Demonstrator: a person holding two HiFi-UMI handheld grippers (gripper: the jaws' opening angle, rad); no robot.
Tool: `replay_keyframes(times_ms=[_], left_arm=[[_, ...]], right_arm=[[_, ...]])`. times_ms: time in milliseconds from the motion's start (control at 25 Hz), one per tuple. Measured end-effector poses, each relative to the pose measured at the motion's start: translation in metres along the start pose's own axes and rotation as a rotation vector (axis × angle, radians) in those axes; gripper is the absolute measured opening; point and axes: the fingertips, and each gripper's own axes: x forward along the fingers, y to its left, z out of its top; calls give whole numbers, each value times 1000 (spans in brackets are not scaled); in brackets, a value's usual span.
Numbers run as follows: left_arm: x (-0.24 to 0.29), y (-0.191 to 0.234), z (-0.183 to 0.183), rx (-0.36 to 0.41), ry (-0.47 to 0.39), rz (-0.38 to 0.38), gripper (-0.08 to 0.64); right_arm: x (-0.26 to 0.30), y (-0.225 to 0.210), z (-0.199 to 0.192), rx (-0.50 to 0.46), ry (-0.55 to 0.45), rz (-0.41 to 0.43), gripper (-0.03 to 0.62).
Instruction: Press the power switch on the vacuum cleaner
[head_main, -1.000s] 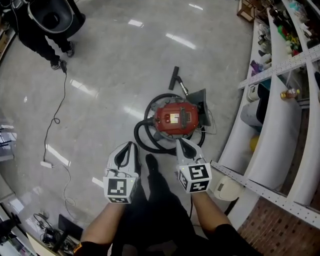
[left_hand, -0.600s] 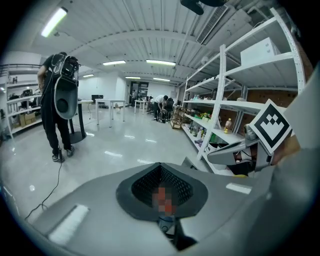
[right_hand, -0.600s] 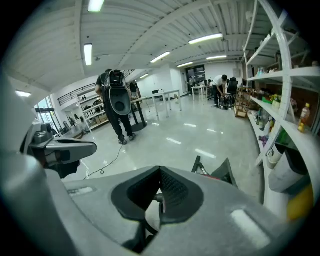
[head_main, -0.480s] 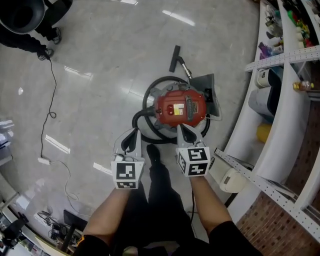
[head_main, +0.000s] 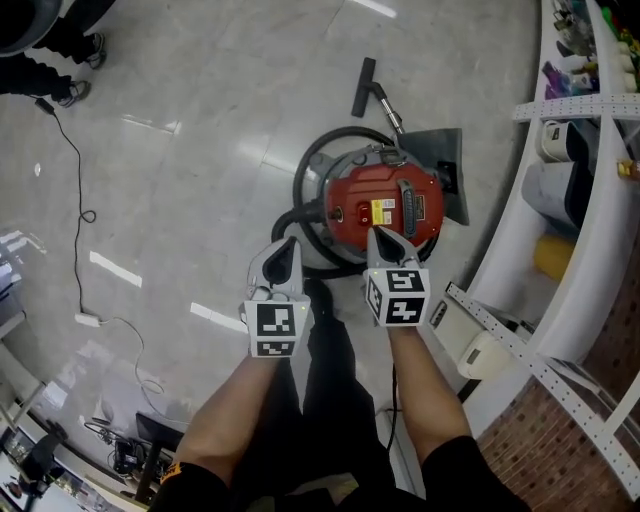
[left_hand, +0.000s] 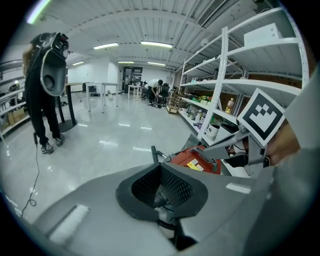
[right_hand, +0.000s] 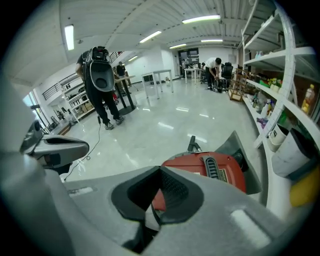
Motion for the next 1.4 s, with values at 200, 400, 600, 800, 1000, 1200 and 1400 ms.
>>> replay_keyframes(times_ms=[200, 400, 600, 800, 1000, 1200, 1400], left_arm=[[31, 3, -14, 6, 19, -32, 15], [53, 9, -23, 9, 40, -39, 15], [68, 10, -30, 19, 63, -57, 15], [73, 13, -39, 20, 91, -62, 15], [75, 15, -38, 11, 93, -65, 15], [78, 16, -36, 6, 94, -69, 15], [80, 13, -31, 10, 88, -73, 15]], right_arm=[[31, -9, -13, 12, 46, -22, -9], [53, -15, -21, 17, 86, -36, -9], [71, -21, -26, 16, 127, -46, -9], [85, -25, -35, 4, 181, -48, -9], [90, -26, -41, -4, 205, -53, -9], [93, -27, -41, -3, 224, -53, -9], [100, -27, -41, 3, 237, -49, -8]])
